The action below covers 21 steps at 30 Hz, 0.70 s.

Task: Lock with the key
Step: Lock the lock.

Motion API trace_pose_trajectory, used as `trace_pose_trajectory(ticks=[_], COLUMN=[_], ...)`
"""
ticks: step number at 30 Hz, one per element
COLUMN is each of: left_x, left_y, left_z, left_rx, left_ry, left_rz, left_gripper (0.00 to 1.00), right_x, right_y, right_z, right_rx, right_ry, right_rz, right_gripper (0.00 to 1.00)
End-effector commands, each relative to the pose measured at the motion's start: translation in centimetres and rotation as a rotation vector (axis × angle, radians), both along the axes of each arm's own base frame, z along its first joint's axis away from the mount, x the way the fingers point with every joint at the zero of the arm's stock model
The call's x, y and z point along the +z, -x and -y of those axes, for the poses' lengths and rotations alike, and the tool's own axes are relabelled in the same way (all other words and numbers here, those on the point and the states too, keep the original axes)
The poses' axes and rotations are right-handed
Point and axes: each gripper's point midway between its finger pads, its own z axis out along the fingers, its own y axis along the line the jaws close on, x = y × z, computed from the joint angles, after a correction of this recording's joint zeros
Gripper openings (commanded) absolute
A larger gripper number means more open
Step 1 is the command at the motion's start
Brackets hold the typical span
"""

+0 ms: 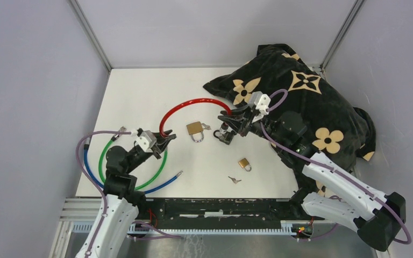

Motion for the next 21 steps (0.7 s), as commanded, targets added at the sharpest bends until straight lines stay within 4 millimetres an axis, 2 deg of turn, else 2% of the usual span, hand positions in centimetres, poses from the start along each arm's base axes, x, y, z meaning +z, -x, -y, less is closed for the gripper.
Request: trace_pose_trajectory(ticks=[1, 3, 6, 9, 12, 15, 17, 21], left_x=[12.0, 14.2, 15.7, 15.3, 14.0, 13.6, 13.5, 13.7], left_y=[2.7, 2.2, 1.9, 2.0, 1.7, 1.4, 1.0, 0.4], left_z=[1.6, 1.6, 2.5, 4.3, 6.0, 7.5, 8.6, 10.8], left_rx=[-0.122, -0.104, -0.122, -0.179, -0.205, -0.228, -0.249, -0.272], left_ry=[0.332, 0.377, 0.379, 0.356, 0.315, 0.294, 0.284, 0.272], left_rz=[0.122, 0.125, 0.102, 0.052, 0.038, 0.031, 0.023, 0.051], left_gripper=[0.02, 0.02, 0.02, 0.02, 0.02, 0.02, 0.02, 0.02], right_x=[-0.1, -2.0, -2.6, -4.0, -6.9, -9.6, -10.4, -10.8], right_y=[-5.1, -6.1, -6.5, -7.4, -8.5, -9.1, -9.7, -10.8], right_z=[3.3, 4.1, 2.9, 2.2, 1.7, 2.1, 2.8, 3.7], right_rx=[-0.341, -0.434, -0.478, -0.510, -0.595, -0.684, -0.736, -0.780], right_ry=[-0.537, -0.675, -0.751, -0.857, -0.898, -0.953, -0.984, -1.038], right_rz=[-0.404, -0.510, -0.606, -0.774, -0.968, -1.131, -1.170, -1.218], right_gripper=[0.00, 0.00, 0.00, 0.00, 0.00, 0.00, 0.00, 0.00])
